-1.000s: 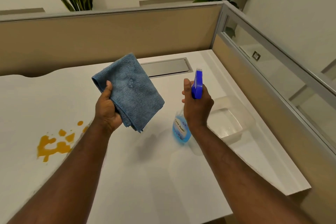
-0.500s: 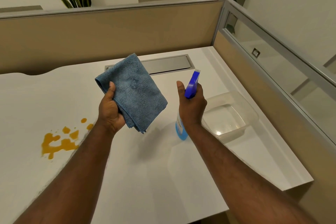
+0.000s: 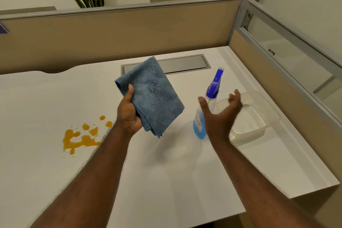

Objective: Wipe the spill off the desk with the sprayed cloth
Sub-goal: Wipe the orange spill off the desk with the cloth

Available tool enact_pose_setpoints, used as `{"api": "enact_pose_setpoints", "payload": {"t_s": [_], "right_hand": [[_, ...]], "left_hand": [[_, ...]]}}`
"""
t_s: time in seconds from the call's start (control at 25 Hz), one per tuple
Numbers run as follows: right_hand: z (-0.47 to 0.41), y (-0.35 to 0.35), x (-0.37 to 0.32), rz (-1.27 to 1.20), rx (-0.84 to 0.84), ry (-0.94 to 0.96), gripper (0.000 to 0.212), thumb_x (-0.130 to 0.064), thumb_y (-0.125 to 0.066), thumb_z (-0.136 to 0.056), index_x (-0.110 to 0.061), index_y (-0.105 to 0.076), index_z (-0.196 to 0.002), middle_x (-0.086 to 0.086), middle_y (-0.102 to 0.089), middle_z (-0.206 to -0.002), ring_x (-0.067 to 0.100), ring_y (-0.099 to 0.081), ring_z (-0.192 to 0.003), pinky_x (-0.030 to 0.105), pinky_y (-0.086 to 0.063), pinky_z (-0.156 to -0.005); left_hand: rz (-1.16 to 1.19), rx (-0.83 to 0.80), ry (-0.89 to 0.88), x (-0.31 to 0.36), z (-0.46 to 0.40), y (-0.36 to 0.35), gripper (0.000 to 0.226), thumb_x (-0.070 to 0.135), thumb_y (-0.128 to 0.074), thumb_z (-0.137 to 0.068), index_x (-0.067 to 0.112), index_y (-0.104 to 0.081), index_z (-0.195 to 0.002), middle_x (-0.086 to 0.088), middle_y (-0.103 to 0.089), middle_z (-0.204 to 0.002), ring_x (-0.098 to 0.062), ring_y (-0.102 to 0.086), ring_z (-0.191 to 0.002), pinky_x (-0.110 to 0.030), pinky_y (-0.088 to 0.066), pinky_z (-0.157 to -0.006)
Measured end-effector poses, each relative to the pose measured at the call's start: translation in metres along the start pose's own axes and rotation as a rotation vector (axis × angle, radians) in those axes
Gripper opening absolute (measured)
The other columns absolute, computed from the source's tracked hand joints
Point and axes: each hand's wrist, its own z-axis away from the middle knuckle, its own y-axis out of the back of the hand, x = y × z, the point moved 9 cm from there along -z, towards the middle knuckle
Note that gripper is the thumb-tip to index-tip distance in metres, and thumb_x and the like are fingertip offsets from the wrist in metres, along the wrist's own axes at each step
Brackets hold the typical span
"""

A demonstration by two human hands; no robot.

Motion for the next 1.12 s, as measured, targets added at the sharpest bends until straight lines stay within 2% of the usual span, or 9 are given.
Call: {"api": "enact_pose_setpoints", "payload": {"t_s": [0.12, 0.24, 0.36, 0.44, 0.52, 0.6, 0.72, 0.88, 1.12], "right_hand": [[0.034, 0.031, -0.023, 0.023, 0.172, 0.201, 0.069, -0.049, -0.066, -0.078, -0.009, -0.039, -0.126, 0.016, -0.046, -0.12, 0.02, -0.048, -0.108, 0.033, -0.048, -0.09], [0.068, 0.009, -0.053, -0.124, -0.066, 0.334, 0.039, -0.035, -0.061, -0.084, -0.009, -0.048, -0.11, 0.008, -0.052, -0.105, 0.017, -0.05, -0.094, 0.024, -0.045, -0.079], [0.081, -0.054, -0.034, -0.2, -0.477, -0.069, 0.045, -0.046, -0.058, -0.086, -0.019, -0.05, -0.12, -0.003, -0.054, -0.123, 0.017, -0.053, -0.109, 0.015, -0.042, -0.084], [0.105, -0.095, -0.009, -0.351, -0.796, -0.564, 0.053, -0.055, -0.06, -0.08, -0.024, -0.053, -0.122, -0.004, -0.057, -0.128, 0.017, -0.052, -0.117, 0.029, -0.042, -0.094], [0.13, -0.109, -0.01, -0.611, -0.978, -0.832, 0.052, -0.053, -0.076, -0.062, -0.026, -0.068, -0.105, -0.002, -0.068, -0.111, 0.017, -0.063, -0.104, 0.036, -0.052, -0.085], [0.143, -0.113, -0.017, -0.881, -0.994, -0.9, 0.059, -0.042, -0.09, -0.046, -0.021, -0.074, -0.099, 0.003, -0.072, -0.107, 0.019, -0.068, -0.097, 0.036, -0.058, -0.08], [0.166, -0.113, -0.035, -1.117, -1.052, -0.907, 0.049, -0.039, -0.07, -0.075, -0.016, -0.065, -0.119, 0.012, -0.066, -0.122, 0.03, -0.063, -0.112, 0.048, -0.052, -0.091], [0.186, -0.121, -0.041, -1.04, -1.096, -0.958, 0.048, -0.028, -0.062, -0.083, -0.012, -0.056, -0.128, 0.017, -0.06, -0.13, 0.033, -0.062, -0.113, 0.047, -0.055, -0.082], [0.197, -0.142, -0.04, -1.378, -1.064, -1.109, 0.094, -0.078, -0.037, -0.076, -0.01, -0.04, -0.14, 0.02, -0.048, -0.141, 0.04, -0.044, -0.13, 0.058, -0.039, -0.102]], "left_hand": [[0.0, -0.009, 0.019, -0.004, 0.009, 0.005, 0.058, 0.051, -0.051, -0.091, 0.01, -0.055, -0.132, -0.016, -0.065, -0.127, -0.034, -0.062, -0.114, -0.052, -0.052, -0.092], [0.01, 0.013, 0.015, -0.003, 0.021, 0.016, 0.058, 0.051, -0.053, -0.09, 0.009, -0.056, -0.131, -0.017, -0.065, -0.126, -0.036, -0.061, -0.116, -0.053, -0.05, -0.094], [0.026, 0.051, -0.028, 0.005, 0.042, 0.027, 0.051, 0.05, -0.051, -0.091, 0.009, -0.062, -0.121, -0.016, -0.071, -0.115, -0.035, -0.065, -0.108, -0.051, -0.053, -0.088], [0.064, 0.076, -0.053, 0.007, 0.059, 0.039, 0.054, 0.051, -0.051, -0.091, 0.008, -0.061, -0.123, -0.018, -0.069, -0.119, -0.036, -0.064, -0.109, -0.052, -0.052, -0.091], [0.097, 0.094, -0.06, 0.007, 0.077, 0.051, 0.057, 0.051, -0.051, -0.091, 0.007, -0.059, -0.126, -0.019, -0.065, -0.124, -0.037, -0.062, -0.113, -0.054, -0.05, -0.094], [0.084, 0.131, -0.107, 0.009, 0.091, 0.066, 0.055, 0.048, -0.053, -0.091, 0.007, -0.058, -0.128, -0.019, -0.064, -0.126, -0.036, -0.061, -0.116, -0.053, -0.05, -0.094], [-0.027, 0.19, -0.169, -0.001, 0.109, 0.077, 0.05, 0.042, -0.055, -0.092, 0.008, -0.056, -0.129, -0.014, -0.066, -0.125, -0.029, -0.064, -0.114, -0.046, -0.053, -0.091], [-0.135, 0.231, -0.188, -0.013, 0.109, 0.087, 0.052, 0.039, -0.06, -0.088, 0.01, -0.055, -0.131, -0.01, -0.068, -0.123, -0.026, -0.064, -0.113, -0.04, -0.054, -0.09], [-0.133, 0.104, -0.039, -0.018, 0.091, 0.105, 0.044, 0.031, -0.06, -0.091, 0.008, -0.057, -0.128, -0.014, -0.065, -0.127, -0.03, -0.06, -0.119, -0.048, -0.046, -0.103]]}}
